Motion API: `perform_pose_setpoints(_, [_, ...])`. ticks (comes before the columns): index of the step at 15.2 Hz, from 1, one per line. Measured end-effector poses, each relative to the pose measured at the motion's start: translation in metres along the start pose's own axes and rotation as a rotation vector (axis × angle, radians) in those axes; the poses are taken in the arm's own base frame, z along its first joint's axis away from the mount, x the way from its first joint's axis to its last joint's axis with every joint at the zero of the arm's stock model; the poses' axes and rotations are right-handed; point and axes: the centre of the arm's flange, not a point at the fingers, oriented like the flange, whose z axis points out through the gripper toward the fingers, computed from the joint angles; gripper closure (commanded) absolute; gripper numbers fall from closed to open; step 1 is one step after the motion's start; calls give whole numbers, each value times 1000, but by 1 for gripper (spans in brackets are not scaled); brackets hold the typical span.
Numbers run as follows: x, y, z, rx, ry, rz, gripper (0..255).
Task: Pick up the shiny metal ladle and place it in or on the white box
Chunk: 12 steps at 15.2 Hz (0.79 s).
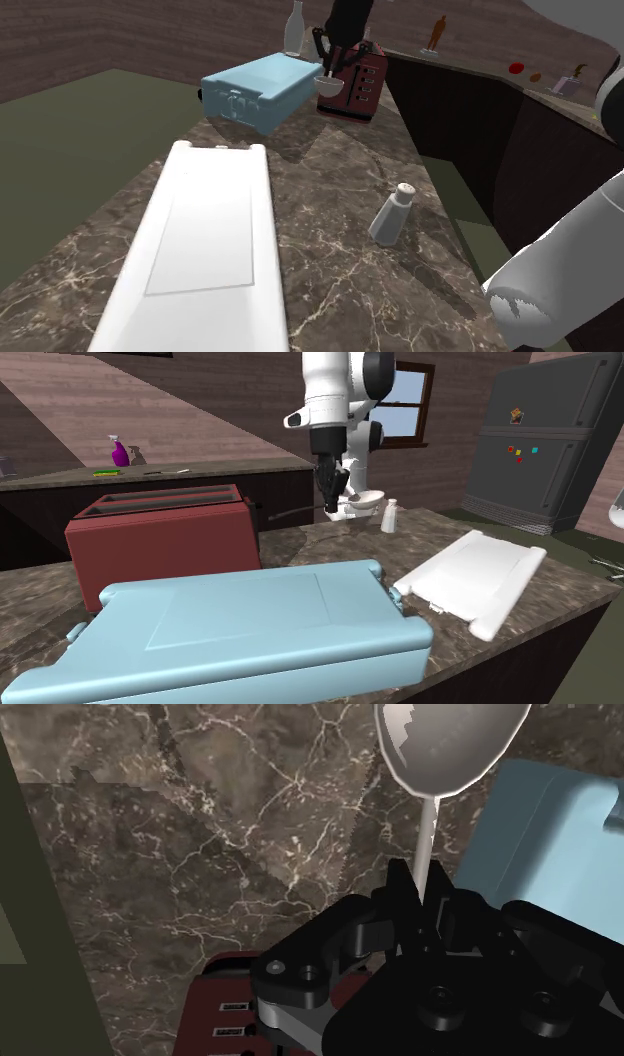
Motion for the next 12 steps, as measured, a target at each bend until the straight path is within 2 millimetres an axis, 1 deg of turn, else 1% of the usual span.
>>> perform_pose_setpoints(3, [0, -2, -13, 0, 0, 0, 255])
perform_pose_setpoints(4, [-6, -4, -15, 0, 0, 0, 255])
perform_pose_setpoints(7, [-36, -18, -19, 0, 0, -1, 255])
perform_pose_setpoints(9, [-63, -26, -16, 0, 0, -1, 255])
perform_pose_setpoints(12, [-97, -42, -14, 0, -1, -1, 255])
